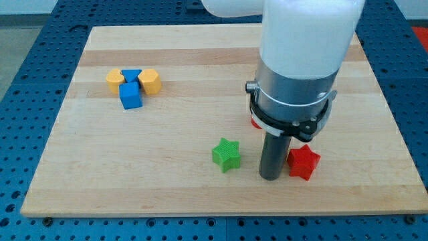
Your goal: Push the green star slightly up
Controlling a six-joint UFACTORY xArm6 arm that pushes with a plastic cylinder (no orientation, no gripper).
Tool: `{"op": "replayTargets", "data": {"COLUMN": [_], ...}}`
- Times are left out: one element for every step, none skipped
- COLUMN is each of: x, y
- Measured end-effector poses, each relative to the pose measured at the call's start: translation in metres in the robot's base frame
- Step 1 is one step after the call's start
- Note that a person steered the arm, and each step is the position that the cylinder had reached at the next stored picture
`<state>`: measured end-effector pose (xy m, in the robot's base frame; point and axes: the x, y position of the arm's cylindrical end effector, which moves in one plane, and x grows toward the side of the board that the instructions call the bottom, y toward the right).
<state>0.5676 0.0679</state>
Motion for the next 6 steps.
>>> {"op": "replayTargets", "data": {"x": [0.023, 0.049, 0.045, 0.024, 0.012, -0.004], "y": [-0.007, -0.04, -0.079, -0.079, -0.079, -0.077]}}
